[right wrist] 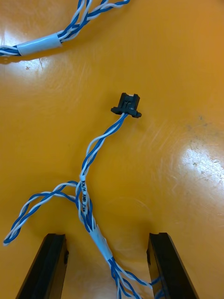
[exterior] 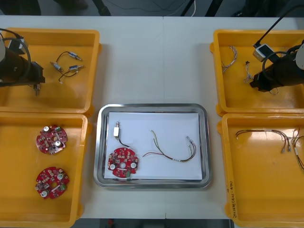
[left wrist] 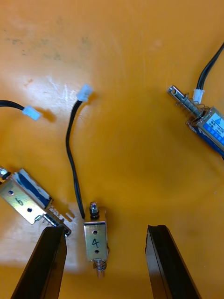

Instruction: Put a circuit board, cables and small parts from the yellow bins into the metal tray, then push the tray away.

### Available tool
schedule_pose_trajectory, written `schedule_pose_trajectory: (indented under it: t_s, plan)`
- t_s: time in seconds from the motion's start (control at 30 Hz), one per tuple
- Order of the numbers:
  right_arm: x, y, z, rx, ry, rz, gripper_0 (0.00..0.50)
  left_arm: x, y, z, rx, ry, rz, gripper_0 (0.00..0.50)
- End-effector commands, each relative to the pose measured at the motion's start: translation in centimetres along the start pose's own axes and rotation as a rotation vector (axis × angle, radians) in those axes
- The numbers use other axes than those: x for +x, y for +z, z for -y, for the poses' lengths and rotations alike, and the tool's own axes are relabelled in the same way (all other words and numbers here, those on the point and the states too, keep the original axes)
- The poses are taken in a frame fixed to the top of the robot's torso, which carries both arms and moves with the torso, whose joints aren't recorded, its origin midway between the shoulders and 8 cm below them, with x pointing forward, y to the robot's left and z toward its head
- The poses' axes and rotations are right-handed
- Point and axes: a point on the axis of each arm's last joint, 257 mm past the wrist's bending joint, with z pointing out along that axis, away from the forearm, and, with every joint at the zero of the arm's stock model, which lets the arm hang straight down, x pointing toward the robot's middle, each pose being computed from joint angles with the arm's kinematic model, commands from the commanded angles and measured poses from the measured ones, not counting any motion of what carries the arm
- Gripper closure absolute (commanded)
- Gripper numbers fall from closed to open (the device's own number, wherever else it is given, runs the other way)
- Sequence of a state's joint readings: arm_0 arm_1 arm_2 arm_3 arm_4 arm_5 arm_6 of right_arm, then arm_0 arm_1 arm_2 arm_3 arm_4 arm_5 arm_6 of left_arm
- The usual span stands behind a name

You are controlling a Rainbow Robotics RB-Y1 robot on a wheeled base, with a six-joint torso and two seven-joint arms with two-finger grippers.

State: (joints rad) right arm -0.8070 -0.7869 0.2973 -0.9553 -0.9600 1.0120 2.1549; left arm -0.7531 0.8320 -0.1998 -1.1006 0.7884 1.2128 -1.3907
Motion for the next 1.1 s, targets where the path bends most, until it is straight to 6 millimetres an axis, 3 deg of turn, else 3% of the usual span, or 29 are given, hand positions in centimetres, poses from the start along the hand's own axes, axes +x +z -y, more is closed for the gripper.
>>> schedule_pose_trajectory:
  t_s: [0.03,0.5,0.53,0.7,0.77,0.8,0.83,0.87,0.93,1.1]
  plan:
    - [0.9,0.7,-0.7,-0.008,-0.026,-0.023,0.0,-2.4,-1.2,1.5,0.016,0.096,0.043,0.0]
    - [0.9,2.1,-1.6,-0.009,-0.031,-0.011,0.0,-1.7,-0.3,1.7,0.028,0.09,0.044,0.0]
    - [1.0,2.2,-1.8,-0.009,-0.038,-0.016,0.044,-1.6,-0.1,1.8,0.031,0.091,0.044,0.0]
    - [1.4,2.5,-2.1,-0.012,-0.049,-0.027,0.051,-1.3,0.1,2.1,0.038,0.09,0.04,0.0]
    - [1.5,2.6,-2.3,-0.015,-0.053,-0.031,0.109,-1.2,0.2,2.5,0.043,0.092,0.038,0.0]
    - [1.4,2.7,-2.4,-0.015,-0.055,-0.03,0.188,-1.2,0.2,2.5,0.042,0.092,0.038,0.0]
    - [1.4,2.6,-2.4,-0.016,-0.052,-0.031,0.301,-1.1,0.3,2.5,0.042,0.093,0.037,0.0]
    - [1.4,2.7,-2.5,-0.018,-0.055,-0.031,0.449,-1.0,0.4,2.4,0.042,0.092,0.036,0.0]
    - [1.4,2.7,-2.6,-0.019,-0.055,-0.028,0.5,-0.8,0.5,2.4,0.043,0.093,0.033,0.0]
    - [1.3,2.7,-2.6,-0.02,-0.054,-0.028,0.5,-0.4,0.7,2.1,0.04,0.099,0.029,0.0]
